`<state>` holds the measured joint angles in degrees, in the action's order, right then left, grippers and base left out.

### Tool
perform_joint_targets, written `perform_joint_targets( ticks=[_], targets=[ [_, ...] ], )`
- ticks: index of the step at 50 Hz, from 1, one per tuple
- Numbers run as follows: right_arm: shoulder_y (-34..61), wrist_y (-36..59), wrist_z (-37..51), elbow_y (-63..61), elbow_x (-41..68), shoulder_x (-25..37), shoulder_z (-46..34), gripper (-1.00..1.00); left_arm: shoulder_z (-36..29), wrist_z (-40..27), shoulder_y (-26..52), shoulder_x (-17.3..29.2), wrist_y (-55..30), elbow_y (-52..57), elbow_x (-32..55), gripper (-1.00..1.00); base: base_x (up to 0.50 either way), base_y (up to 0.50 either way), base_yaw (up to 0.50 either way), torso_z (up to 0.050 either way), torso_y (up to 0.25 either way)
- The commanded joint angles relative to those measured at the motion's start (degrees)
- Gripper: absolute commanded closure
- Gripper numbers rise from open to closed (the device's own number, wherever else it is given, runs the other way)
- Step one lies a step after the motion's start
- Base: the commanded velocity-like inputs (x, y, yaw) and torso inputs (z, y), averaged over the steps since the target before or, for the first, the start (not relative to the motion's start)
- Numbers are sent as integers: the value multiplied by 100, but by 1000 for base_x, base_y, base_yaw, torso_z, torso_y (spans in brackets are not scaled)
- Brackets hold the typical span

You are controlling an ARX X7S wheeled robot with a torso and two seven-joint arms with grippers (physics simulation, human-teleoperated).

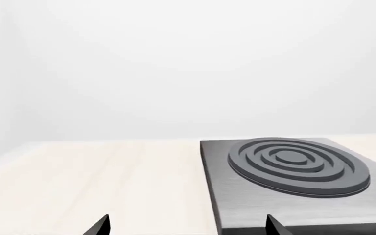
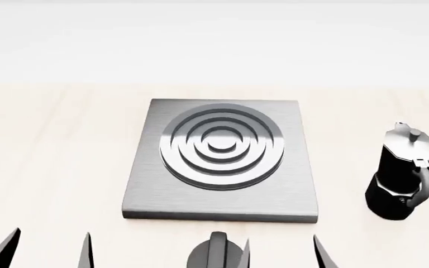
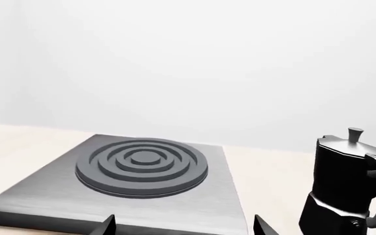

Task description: Put the moka pot on the stove.

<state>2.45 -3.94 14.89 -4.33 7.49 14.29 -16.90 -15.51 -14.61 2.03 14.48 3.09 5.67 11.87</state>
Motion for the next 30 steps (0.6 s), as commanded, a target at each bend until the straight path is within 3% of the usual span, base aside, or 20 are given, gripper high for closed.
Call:
perform_joint_targets(
  ticks=[1, 30],
  targets=[
    [131, 212, -151, 61, 118, -9, 127, -100, 124, 144, -63, -68, -67, 54, 134, -100, 0, 0, 0, 0, 0],
    [1429, 2146, 132, -446, 39, 501, 401, -100, 88, 99, -44, 16, -94, 82, 243, -100, 0, 0, 0, 0, 0]
  ],
)
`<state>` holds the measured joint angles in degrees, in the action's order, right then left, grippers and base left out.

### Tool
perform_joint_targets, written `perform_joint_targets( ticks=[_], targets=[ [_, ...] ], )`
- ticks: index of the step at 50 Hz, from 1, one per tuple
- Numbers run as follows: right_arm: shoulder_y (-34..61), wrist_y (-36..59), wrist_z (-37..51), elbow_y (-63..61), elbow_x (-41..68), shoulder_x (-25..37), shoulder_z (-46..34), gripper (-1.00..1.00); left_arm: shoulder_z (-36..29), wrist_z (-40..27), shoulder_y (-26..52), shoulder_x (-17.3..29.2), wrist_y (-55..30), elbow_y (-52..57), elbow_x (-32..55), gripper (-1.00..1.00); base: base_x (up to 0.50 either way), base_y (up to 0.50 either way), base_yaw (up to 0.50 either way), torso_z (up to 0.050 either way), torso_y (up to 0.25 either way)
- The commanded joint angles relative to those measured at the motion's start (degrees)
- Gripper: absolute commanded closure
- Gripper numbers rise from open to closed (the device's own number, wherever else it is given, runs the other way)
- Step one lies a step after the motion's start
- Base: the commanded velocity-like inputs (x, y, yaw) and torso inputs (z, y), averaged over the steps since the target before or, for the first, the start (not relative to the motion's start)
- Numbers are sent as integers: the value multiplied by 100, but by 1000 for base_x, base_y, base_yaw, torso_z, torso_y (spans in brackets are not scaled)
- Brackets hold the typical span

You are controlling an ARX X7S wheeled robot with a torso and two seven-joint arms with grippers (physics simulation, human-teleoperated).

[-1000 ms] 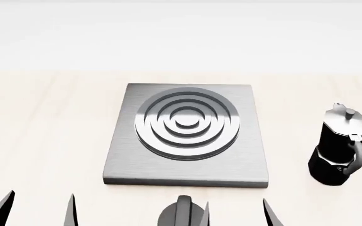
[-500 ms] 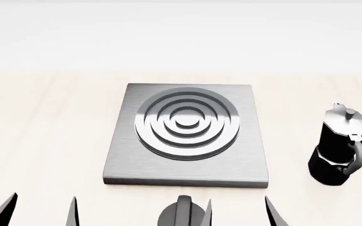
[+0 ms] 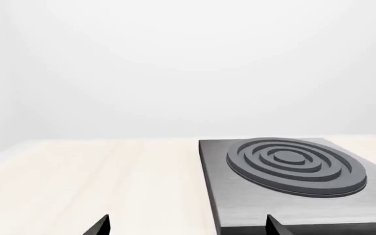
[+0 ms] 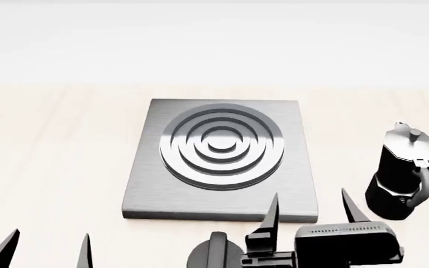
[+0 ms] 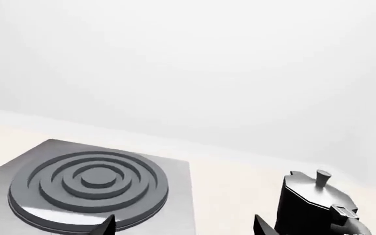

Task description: Put the moka pot on the stove.

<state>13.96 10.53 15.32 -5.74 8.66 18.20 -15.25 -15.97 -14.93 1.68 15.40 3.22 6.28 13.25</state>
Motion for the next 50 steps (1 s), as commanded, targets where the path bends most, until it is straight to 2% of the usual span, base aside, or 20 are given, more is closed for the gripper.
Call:
perform_joint_targets(
  ticks=[1, 9, 26, 50],
  targets=[
    [289, 783, 161, -389, -113, 127, 267, -100, 131, 130, -1, -76, -121, 16, 114, -100, 0, 0, 0, 0, 0],
    [399, 1374, 457, -780, -318, 220, 328, -100, 99, 118, 12, -68, -122, -4, 118, -100, 0, 0, 0, 0, 0],
    [581, 1653, 129, -887, 368, 492, 958, -100, 54, 84, 77, -57, -133, -85, 134, -100, 0, 0, 0, 0, 0],
    [821, 1659, -154, -78, 901, 675, 1575, -100, 16, 38, 124, -20, -158, -118, 193, -100, 0, 0, 0, 0, 0]
  ],
)
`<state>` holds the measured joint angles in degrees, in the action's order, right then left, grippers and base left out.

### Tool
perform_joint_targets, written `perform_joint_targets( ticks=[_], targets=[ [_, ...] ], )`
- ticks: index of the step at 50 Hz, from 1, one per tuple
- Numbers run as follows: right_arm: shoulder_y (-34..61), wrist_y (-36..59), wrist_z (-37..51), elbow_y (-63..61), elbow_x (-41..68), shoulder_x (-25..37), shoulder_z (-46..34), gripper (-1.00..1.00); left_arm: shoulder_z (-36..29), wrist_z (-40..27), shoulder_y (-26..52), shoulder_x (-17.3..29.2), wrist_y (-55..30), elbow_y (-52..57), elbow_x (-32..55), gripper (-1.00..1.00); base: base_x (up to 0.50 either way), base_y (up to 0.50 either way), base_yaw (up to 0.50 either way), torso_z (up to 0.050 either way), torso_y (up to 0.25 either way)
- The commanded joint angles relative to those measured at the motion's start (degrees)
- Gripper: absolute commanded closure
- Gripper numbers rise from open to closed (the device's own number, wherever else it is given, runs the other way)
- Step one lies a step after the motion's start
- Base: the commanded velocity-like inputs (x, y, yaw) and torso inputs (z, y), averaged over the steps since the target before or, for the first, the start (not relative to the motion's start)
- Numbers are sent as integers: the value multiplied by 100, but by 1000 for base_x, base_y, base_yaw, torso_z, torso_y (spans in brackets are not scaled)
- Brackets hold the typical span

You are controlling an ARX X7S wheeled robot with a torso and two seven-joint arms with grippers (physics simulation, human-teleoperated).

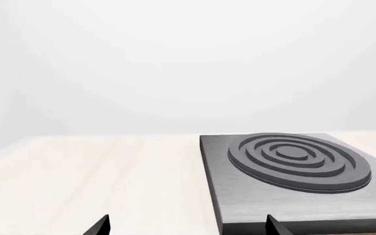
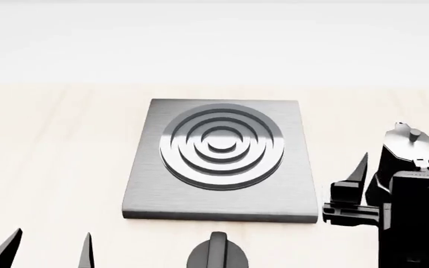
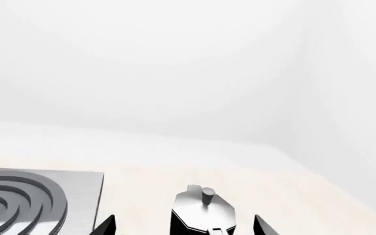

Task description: Put the moka pot on the stove.

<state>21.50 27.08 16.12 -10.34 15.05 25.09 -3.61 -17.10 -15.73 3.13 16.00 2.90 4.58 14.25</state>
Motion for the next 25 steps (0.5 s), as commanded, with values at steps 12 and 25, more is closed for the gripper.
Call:
perform_joint_targets(
  ticks=[12, 25],
  targets=[
    [294, -231, -543, 1308, 456, -29, 548, -100, 100, 79, -28, -53, -145, 112, 97, -100, 0, 0, 0, 0, 0],
    [512, -302, -1024, 1878, 852, 17, 730, -100, 67, 47, -26, -29, -156, 130, 102, -100, 0, 0, 0, 0, 0]
  ],
)
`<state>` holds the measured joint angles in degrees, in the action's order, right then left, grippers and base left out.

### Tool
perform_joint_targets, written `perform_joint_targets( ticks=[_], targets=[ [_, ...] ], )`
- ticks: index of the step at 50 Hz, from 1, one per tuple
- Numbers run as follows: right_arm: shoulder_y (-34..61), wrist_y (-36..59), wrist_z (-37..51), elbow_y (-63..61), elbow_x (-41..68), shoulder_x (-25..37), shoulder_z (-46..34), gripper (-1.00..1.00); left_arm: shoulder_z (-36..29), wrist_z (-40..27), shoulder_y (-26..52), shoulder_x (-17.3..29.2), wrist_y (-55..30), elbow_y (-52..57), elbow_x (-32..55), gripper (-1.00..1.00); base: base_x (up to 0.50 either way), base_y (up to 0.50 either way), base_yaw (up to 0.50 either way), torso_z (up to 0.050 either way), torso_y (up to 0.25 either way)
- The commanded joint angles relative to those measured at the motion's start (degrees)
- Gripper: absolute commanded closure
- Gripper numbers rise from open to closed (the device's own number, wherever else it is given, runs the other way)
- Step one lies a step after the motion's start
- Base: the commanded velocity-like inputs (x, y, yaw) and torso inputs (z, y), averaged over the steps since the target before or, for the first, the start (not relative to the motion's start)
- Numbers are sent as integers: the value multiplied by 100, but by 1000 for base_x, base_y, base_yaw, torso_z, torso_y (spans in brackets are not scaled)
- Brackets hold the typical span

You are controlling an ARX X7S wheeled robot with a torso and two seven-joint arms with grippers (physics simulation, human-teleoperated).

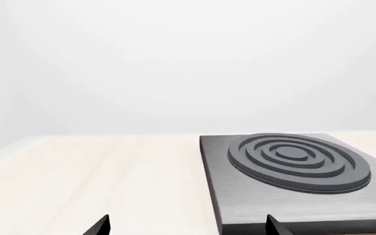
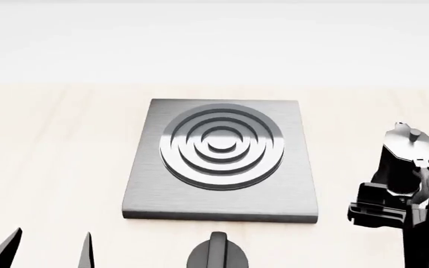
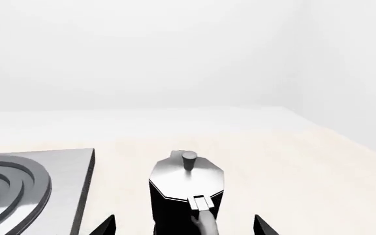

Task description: Put the moka pot on the stove.

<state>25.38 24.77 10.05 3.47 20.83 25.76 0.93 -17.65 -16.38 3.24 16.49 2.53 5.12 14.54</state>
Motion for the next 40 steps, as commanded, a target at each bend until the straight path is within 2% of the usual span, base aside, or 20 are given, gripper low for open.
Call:
perform_joint_targets(
  ticks=[1, 17, 40],
  targets=[
    [142, -39, -446, 503, 304, -42, 274, -100, 119, 110, -38, -77, -118, 75, 71, -100, 0, 0, 0, 0, 0],
    [263, -288, -1029, 1197, 672, -65, 447, -100, 85, 74, -45, -51, -99, 84, 73, -100, 0, 0, 0, 0, 0],
    [783, -740, -1437, 2644, 655, -74, 529, -100, 50, 21, -62, -12, -78, 101, 90, -100, 0, 0, 0, 0, 0]
  ],
)
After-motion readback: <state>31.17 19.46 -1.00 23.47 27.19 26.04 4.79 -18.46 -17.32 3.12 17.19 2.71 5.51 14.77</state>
